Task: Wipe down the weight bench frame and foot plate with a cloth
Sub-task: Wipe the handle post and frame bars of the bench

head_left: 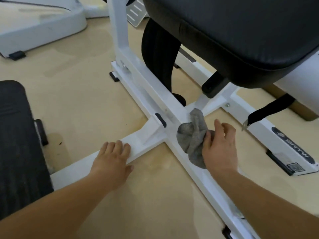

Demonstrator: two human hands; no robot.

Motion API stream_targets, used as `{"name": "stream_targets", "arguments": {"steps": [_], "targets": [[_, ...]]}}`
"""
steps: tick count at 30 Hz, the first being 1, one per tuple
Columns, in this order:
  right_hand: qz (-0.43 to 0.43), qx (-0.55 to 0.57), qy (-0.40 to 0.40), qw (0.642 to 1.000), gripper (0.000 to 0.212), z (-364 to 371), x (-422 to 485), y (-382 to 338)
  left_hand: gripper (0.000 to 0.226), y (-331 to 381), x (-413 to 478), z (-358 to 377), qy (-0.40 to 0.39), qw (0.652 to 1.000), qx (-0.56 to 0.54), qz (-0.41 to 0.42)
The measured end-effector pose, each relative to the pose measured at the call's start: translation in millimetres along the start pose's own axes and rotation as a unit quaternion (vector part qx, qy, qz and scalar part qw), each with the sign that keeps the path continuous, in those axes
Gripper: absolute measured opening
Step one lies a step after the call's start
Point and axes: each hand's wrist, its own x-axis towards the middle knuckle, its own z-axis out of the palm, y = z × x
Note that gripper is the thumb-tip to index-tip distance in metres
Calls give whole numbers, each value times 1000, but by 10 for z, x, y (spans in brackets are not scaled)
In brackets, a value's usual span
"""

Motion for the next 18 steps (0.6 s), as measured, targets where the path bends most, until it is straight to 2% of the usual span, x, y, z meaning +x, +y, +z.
{"name": "stream_targets", "arguments": {"steps": [2,4,5,8,12,15,18], "targets": [[-86,-23,57,994,40,31,7,2,98,-40,1,127,6,1000,2,17],[-235,-67,52,968,39,34,135,12,114,-77,-18,266,-19,999,-24,19],[-268,-76,44,959,39,55,169,28,116,-87,-16,285,-48,998,-32,17],[-237,-69,4,969,50,91,64,-4,115,-113,28,192,-136,989,-41,30],[-201,-151,-117,961,74,180,31,-208,106,-132,22,140,-141,986,-84,20],[-220,-183,-127,950,75,292,357,-372,101,-99,-3,89,-142,986,-86,20],[-220,-167,-173,946,71,376,541,-485,100,-117,-8,76,-150,982,-112,11]]}}
